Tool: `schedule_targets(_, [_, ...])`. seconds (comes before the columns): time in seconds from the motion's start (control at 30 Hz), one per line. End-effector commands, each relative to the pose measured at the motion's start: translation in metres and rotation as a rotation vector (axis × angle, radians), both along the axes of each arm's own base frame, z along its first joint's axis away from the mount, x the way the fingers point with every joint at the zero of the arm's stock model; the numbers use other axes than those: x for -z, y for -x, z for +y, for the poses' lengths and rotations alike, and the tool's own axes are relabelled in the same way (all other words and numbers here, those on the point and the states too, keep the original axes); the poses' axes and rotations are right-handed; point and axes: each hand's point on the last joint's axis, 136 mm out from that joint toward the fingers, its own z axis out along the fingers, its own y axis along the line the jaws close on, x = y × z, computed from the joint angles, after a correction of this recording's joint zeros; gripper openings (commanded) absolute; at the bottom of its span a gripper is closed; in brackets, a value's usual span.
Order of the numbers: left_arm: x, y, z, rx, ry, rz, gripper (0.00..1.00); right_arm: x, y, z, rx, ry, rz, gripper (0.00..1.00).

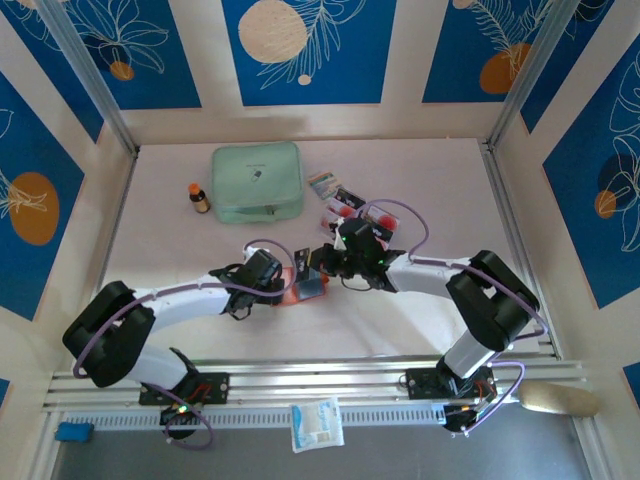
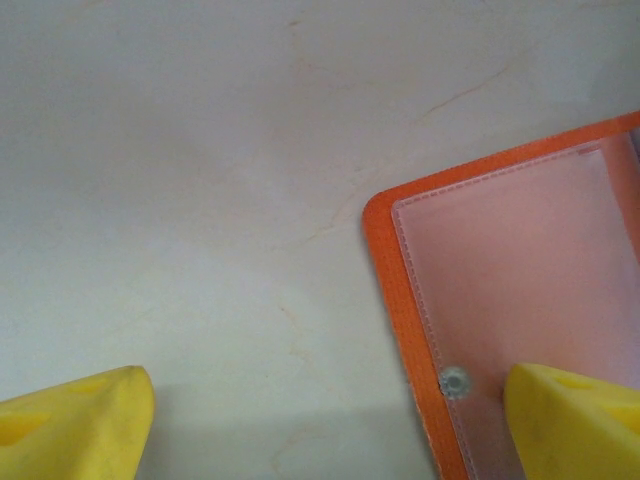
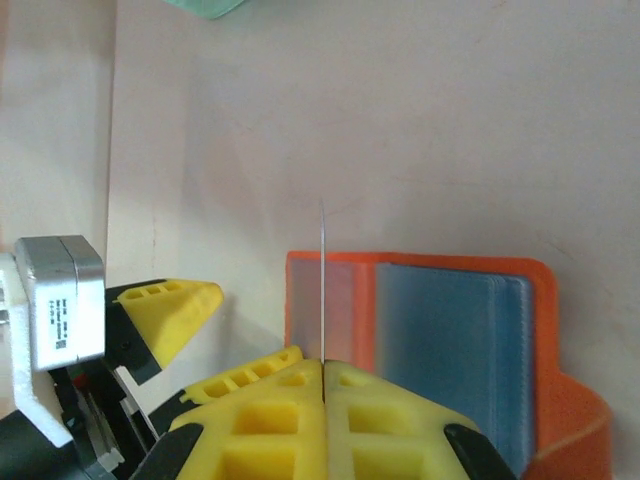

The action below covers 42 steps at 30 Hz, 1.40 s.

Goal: Put the credit cards into the card holder

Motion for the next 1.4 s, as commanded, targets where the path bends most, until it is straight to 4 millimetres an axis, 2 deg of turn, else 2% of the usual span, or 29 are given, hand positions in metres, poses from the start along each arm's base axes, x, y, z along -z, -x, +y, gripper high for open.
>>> schedule_targets(0.0, [0.003,0.001,0.008,-0.028,-0.015,0.001,0.9,0.006,-0.001,0.004,0.004,-0.012,0.003,0.0])
schedule_targets(0.5, [0.006,0.001,0.009,-0.03,-0.019,0.005,0.9,0.035,0.009,0.005,-0.013,-0.001,0.051,0.0])
schedule_targets(1.1, [0.008,0.002,0.009,-0.031,-0.018,0.007,0.9,0.049,0.018,0.013,-0.049,-0.037,0.105,0.0])
schedule_targets(1.37, [-0.003,-0.003,0.017,-0.061,-0.049,-0.016,0.91,0.054,0.023,0.009,-0.054,-0.018,0.126,0.0])
